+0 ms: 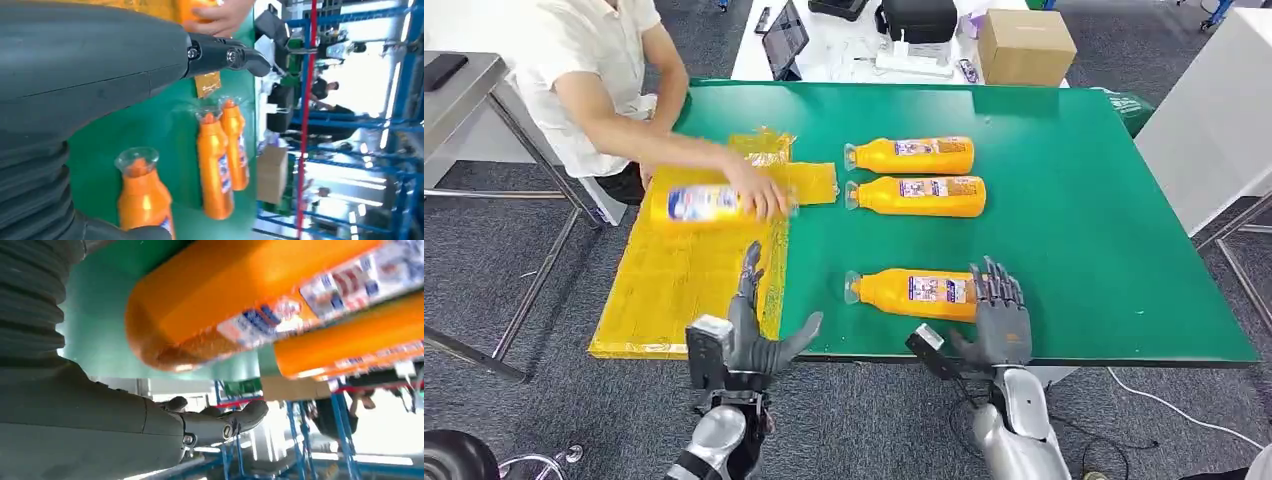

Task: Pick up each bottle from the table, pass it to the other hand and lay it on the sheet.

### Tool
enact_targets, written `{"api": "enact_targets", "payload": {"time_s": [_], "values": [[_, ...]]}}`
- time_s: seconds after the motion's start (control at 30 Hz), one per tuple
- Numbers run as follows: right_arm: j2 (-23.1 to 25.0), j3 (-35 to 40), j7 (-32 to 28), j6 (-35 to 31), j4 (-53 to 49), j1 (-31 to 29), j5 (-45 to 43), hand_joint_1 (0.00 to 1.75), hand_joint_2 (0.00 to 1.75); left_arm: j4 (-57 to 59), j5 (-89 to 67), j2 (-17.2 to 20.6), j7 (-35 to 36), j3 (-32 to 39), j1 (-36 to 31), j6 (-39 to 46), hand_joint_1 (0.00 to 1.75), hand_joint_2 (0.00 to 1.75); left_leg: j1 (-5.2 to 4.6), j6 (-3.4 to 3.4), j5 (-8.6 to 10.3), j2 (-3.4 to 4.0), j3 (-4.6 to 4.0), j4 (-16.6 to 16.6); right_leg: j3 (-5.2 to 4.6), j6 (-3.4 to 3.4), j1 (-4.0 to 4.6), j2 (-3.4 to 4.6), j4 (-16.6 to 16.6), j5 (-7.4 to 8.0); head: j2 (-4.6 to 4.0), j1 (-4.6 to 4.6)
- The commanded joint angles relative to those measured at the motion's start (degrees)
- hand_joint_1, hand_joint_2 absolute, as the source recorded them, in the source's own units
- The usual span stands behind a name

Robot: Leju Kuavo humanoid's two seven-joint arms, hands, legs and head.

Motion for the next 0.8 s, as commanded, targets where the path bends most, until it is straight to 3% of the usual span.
{"api": "enact_targets", "payload": {"time_s": [0.03, 0.3, 0.7, 0.73, 0.77, 0.8], "values": [[-6.6, 13.5, 8.9, 2.0, 22.4, -10.2, 0.1, 0.0, 1.75, 5.6, 0.4, 1.9, 3.6, -2.3, -3.3, -1.6, 0.0, 1.75, 0.05, 0.12, -0.11, 0.25, 0.54, -0.2, 0.5, -0.32, 0.14, 0.09, -0.2, -0.02, 0.0, 0.0], [-8.4, 16.1, 11.9, 5.2, 27.8, -13.4, -1.1, 0.0, 1.75, 6.0, 0.1, 1.3, 4.1, -5.3, -3.5, -2.8, 0.0, 1.75, 0.04, 0.09, -0.01, -0.01, 0.39, -0.1, 0.37, -0.15, 0.08, -0.14, -0.1, -0.02, 0.0, 0.0], [-8.4, 19.0, 10.9, 9.1, 29.3, -15.6, 0.1, 0.0, 1.75, 5.6, 0.3, 1.6, 4.3, -6.5, -3.6, -3.5, 0.0, 1.75, 0.04, 0.09, 0.06, -0.04, 0.68, -0.1, 0.64, -0.2, 0.1, -0.18, -0.2, 0.05, 0.0, 0.0], [-8.4, 19.1, 10.7, 9.5, 29.3, -15.8, 0.0, 1.38, 1.75, 5.5, 0.3, 1.5, 4.3, -6.6, -3.7, -3.6, 0.0, 1.75, 0.05, 0.07, 0.02, 0.02, 0.7, 0.0, 0.63, -0.11, 0.08, -0.09, -0.2, 0.04, 0.0, 0.0], [-8.5, 19.3, 9.9, 11.2, 29.6, -16.1, -0.5, 1.69, 1.75, 5.2, 0.3, 1.6, 4.3, -6.8, -3.8, -3.7, 0.0, 1.75, 0.03, 0.09, 0.03, 0.01, 0.71, -0.1, 0.64, -0.15, 0.07, -0.12, -0.2, 0.05, 0.0, 0.0], [-8.6, 19.5, 9.2, 12.8, 29.7, -16.2, -1.2, 1.75, 1.75, 4.8, 0.4, 1.7, 4.4, -7.1, -3.8, -3.9, 0.0, 1.75, 0.04, 0.1, 0.05, 0.0, 0.7, -0.1, 0.63, -0.18, 0.08, -0.15, -0.2, 0.06, 0.0, 0.0]]}}
